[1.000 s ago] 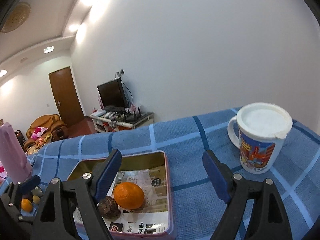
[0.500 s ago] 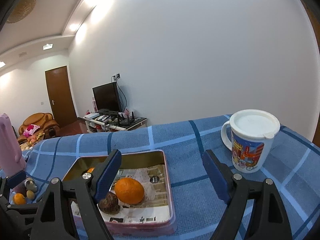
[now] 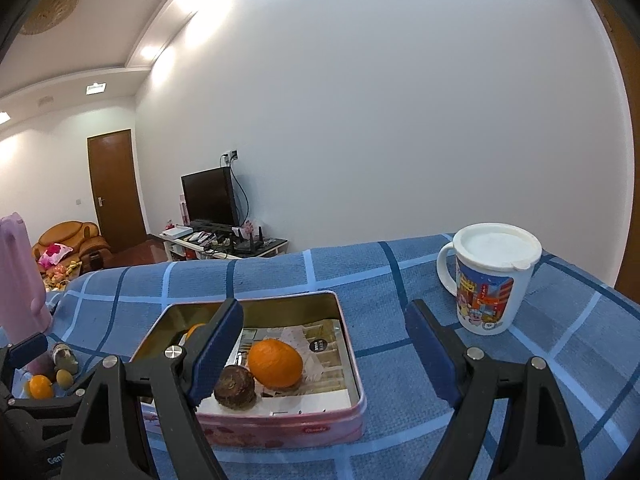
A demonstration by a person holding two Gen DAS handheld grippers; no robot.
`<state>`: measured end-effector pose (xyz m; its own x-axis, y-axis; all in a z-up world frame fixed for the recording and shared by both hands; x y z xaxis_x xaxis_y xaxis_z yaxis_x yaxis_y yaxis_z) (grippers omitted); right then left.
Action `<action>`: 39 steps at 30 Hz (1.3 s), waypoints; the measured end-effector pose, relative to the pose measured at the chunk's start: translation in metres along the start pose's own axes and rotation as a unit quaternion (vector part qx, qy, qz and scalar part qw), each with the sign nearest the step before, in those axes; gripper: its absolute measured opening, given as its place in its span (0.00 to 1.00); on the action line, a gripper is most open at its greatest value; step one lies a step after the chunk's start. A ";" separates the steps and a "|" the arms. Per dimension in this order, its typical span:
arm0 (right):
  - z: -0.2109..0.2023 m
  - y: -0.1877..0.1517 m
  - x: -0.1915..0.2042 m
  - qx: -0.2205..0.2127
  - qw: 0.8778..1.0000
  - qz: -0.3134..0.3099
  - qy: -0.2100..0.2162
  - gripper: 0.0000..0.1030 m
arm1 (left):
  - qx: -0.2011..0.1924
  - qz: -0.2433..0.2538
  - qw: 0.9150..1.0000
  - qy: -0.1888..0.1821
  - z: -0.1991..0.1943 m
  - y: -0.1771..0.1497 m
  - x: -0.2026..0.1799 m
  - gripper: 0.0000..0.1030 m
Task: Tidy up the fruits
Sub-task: 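Move both open tools back toward the produce cluster beside the kettle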
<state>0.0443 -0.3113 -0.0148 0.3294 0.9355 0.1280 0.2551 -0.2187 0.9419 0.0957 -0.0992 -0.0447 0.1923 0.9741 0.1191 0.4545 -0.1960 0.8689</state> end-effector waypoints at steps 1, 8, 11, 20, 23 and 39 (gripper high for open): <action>-0.001 -0.002 0.002 0.005 1.000 0.006 0.003 0.82 | 0.000 0.000 1.000 0.001 -0.001 -0.001 0.003 1.00; -0.009 -0.010 0.019 0.015 1.000 0.015 0.012 0.82 | 0.004 -0.003 1.000 0.007 -0.006 -0.008 0.026 1.00; -0.011 -0.014 0.033 0.020 1.000 0.012 0.021 0.82 | 0.006 -0.005 1.000 0.011 -0.007 -0.011 0.037 1.00; -0.013 -0.026 0.076 0.033 0.998 0.001 0.046 0.82 | 0.010 -0.011 1.000 0.028 -0.008 -0.017 0.071 1.00; -0.014 -0.029 0.092 0.036 0.998 -0.005 0.055 0.82 | 0.010 -0.012 0.999 0.033 -0.008 -0.019 0.081 1.00; -0.010 -0.044 0.170 0.058 0.993 -0.031 0.098 0.82 | 0.025 -0.019 0.998 0.050 0.003 -0.028 0.152 1.00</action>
Point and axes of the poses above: each gripper's, at about its wrist camera, not at the fingertips, and z roughly the way its jaws point, x to its left, y to its top, the point moved 10 cm from there along z, roughly the way its jaws point, and after that the axes turned 2 degrees about z, right-handed, at the moved point
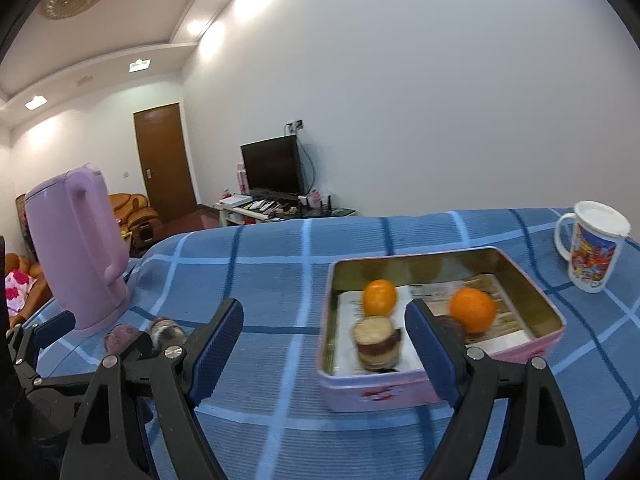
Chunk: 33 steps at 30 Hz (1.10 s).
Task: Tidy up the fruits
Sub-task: 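Move both open tools back toward the produce cluster beside the kettle, then grasp a small orange with the right tool while the left tool grasps a round brown fruit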
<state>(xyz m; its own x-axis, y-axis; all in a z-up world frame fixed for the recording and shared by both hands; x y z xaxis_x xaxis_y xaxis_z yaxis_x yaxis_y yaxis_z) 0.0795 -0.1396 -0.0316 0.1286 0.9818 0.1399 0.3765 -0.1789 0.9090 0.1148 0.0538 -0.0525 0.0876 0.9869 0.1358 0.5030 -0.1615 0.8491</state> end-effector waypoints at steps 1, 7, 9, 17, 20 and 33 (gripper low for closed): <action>0.002 -0.001 0.007 0.003 1.000 -0.006 0.003 0.82 | 0.003 -0.001 1.000 0.001 0.002 -0.001 0.005 1.00; 0.015 -0.007 0.039 0.027 0.999 -0.025 0.027 0.82 | 0.016 0.018 0.999 0.040 0.009 -0.007 0.048 1.00; 0.020 -0.010 0.047 0.038 0.998 -0.026 0.038 0.82 | 0.017 0.009 0.998 0.058 0.010 -0.005 0.069 1.00; 0.038 -0.036 0.096 0.111 0.986 -0.046 0.115 0.81 | 0.059 -0.080 0.991 0.087 0.021 -0.017 0.134 1.00; 0.037 -0.054 0.120 0.151 0.974 -0.058 0.162 0.62 | 0.065 -0.082 0.990 0.090 0.023 -0.020 0.141 1.00; 0.051 -0.093 0.171 0.242 0.944 -0.080 0.210 0.47 | 0.073 -0.047 0.995 0.045 0.023 -0.020 0.116 0.98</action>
Point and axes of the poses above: each gripper's, at about its wrist camera, not at the fingertips, and z roughly the way its jaws point, x to its left, y to its top, the point moved 10 cm from there along z, roughly the way its jaws point, and after that the axes turned 2 degrees about z, right-handed, at the moved point
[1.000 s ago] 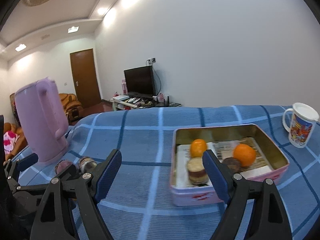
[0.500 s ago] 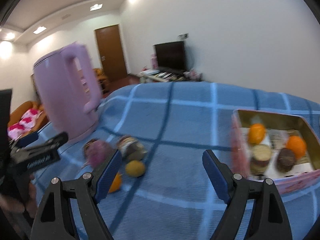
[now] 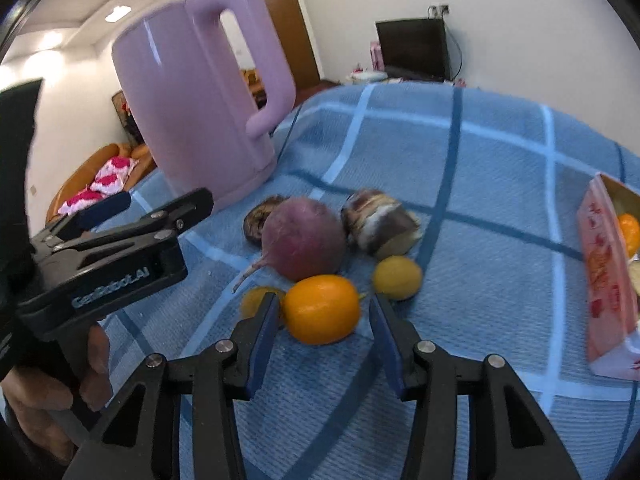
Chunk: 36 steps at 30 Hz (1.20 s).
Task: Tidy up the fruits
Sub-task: 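Grasp a small orange with the right tool while the left tool grasps a round brown fruit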
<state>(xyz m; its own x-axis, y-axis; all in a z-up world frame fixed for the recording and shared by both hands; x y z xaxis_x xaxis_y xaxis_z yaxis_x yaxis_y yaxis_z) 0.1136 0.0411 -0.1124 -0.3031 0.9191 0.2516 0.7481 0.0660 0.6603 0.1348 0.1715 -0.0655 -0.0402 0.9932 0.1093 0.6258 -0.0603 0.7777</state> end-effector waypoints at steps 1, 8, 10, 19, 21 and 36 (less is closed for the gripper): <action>0.002 0.000 0.001 0.003 1.000 0.000 0.002 0.47 | 0.001 0.003 1.000 -0.005 0.000 0.000 -0.002 0.96; 0.003 -0.003 -0.004 0.020 1.000 0.004 0.004 0.42 | 0.006 0.015 0.999 -0.035 -0.002 -0.001 -0.016 0.95; -0.003 -0.003 -0.007 0.014 1.000 0.011 0.011 0.42 | 0.017 0.003 0.998 -0.055 -0.001 -0.003 -0.016 0.95; -0.061 -0.002 -0.037 -0.076 0.996 -0.019 -0.046 0.42 | 0.013 0.100 0.977 -0.188 -0.023 -0.017 -0.079 0.77; -0.068 -0.007 -0.042 -0.081 0.995 -0.021 -0.054 0.42 | 0.027 0.133 0.975 -0.175 -0.017 -0.027 -0.092 0.72; -0.071 -0.012 -0.055 -0.075 0.996 0.007 -0.043 0.42 | 0.103 0.060 0.980 -0.161 0.019 -0.042 -0.062 0.26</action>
Point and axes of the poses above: each gripper's, at about its wrist camera, not at the fingertips, and z roughly the way its jaws point, x to its left, y to its top, the point moved 10 cm from there along z, roughly the way its jaws point, and after that the axes turned 2 degrees about z, right-handed, at the moved point
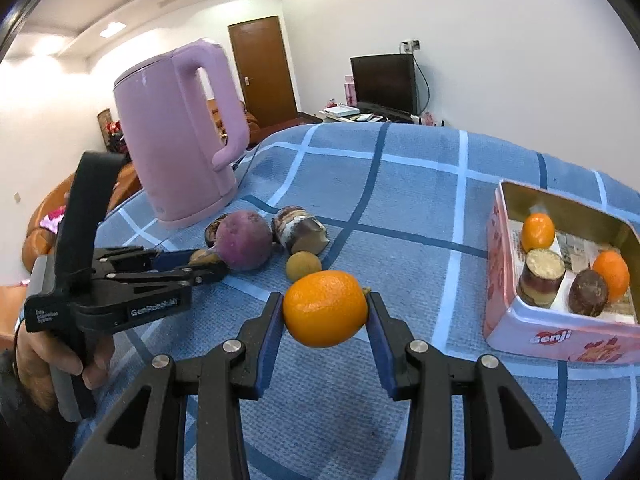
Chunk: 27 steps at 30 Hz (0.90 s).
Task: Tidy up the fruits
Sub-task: 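Grasp a small orange with the right tool while the left tool grasps a round brown fruit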
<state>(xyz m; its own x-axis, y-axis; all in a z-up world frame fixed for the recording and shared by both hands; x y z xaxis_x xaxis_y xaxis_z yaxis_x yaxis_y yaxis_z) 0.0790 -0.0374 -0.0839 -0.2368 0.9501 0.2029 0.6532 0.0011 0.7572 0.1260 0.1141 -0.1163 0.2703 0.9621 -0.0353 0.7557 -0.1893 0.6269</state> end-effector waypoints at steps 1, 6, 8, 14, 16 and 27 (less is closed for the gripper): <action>0.000 0.001 -0.003 -0.002 1.000 0.006 0.002 0.42 | -0.002 -0.003 1.000 -0.003 -0.002 -0.001 0.002 0.26; -0.003 0.005 -0.011 -0.010 1.000 0.014 -0.006 0.42 | -0.032 -0.038 0.998 -0.024 -0.026 -0.009 0.015 0.26; -0.003 0.005 -0.012 -0.010 1.000 0.018 -0.004 0.42 | -0.043 -0.047 0.998 -0.021 -0.033 -0.012 0.023 0.26; -0.012 0.010 -0.010 -0.031 0.999 0.012 0.000 0.42 | -0.085 -0.064 0.994 0.018 -0.053 -0.017 0.036 0.26; -0.015 0.012 -0.009 -0.039 0.999 0.005 -0.005 0.42 | -0.105 -0.052 0.992 0.044 -0.057 -0.013 0.032 0.26; -0.023 0.017 -0.020 -0.060 0.997 -0.022 -0.035 0.42 | -0.143 -0.037 0.987 0.056 -0.060 0.008 -0.014 0.26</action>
<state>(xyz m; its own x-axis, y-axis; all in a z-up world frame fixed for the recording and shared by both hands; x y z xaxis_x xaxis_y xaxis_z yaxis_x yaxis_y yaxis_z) 0.0781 -0.0633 -0.0612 -0.2086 0.9697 0.1275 0.5512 0.0089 0.8343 0.0926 0.1104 -0.0641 0.1408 0.9899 -0.0137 0.5670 -0.0693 0.8208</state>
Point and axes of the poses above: each gripper's, at about its wrist camera, not at the fingertips, and z roughly the way its jaws point, x to its left, y to its top, the point moved 10 cm from there along z, roughly the way its jaws point, and after that the axes turned 2 degrees about z, right-handed, at the moved point
